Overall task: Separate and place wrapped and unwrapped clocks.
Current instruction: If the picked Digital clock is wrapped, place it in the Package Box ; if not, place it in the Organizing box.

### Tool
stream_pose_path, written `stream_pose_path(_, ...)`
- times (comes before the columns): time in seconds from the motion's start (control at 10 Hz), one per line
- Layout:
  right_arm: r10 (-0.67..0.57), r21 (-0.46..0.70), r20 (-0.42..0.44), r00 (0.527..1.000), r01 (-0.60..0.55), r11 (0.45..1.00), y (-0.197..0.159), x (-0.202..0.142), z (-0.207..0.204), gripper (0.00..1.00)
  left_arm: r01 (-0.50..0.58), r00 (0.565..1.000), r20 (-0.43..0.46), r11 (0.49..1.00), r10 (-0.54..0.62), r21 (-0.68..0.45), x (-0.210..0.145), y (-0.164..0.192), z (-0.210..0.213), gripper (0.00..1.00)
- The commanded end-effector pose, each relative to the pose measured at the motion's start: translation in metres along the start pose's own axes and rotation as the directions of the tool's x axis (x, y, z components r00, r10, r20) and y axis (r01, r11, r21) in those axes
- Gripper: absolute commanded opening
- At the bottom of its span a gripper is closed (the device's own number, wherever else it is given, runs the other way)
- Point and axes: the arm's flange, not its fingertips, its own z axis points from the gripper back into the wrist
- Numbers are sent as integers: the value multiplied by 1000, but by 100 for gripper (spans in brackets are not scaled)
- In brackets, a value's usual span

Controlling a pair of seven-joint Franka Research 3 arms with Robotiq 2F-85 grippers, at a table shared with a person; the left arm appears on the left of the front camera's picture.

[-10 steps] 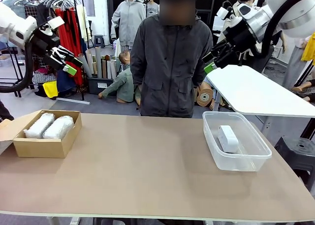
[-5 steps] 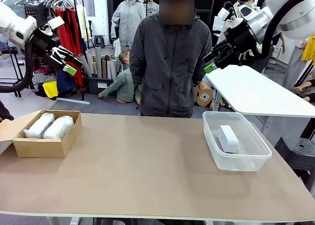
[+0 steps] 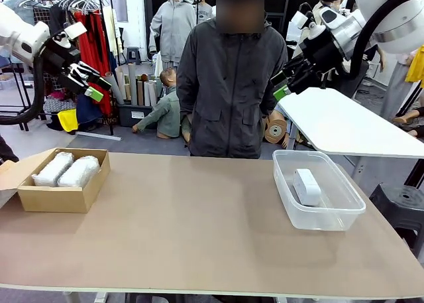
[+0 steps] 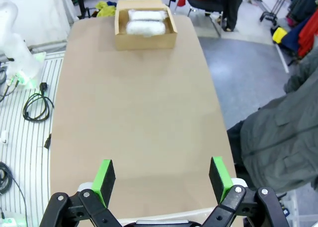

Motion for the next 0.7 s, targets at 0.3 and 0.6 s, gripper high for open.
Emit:
stream_pose_path(0.3,57,74,133,989,-67,995,-22,-6,-22,100,1,1000,-8,1000,-1,4,0,-2,0,100)
stream_pose_path(0.6,28,96,138,990,-41,995,-27,-3,-30,100,1,1000,-8,1000,-1,4,0,-2,0,100)
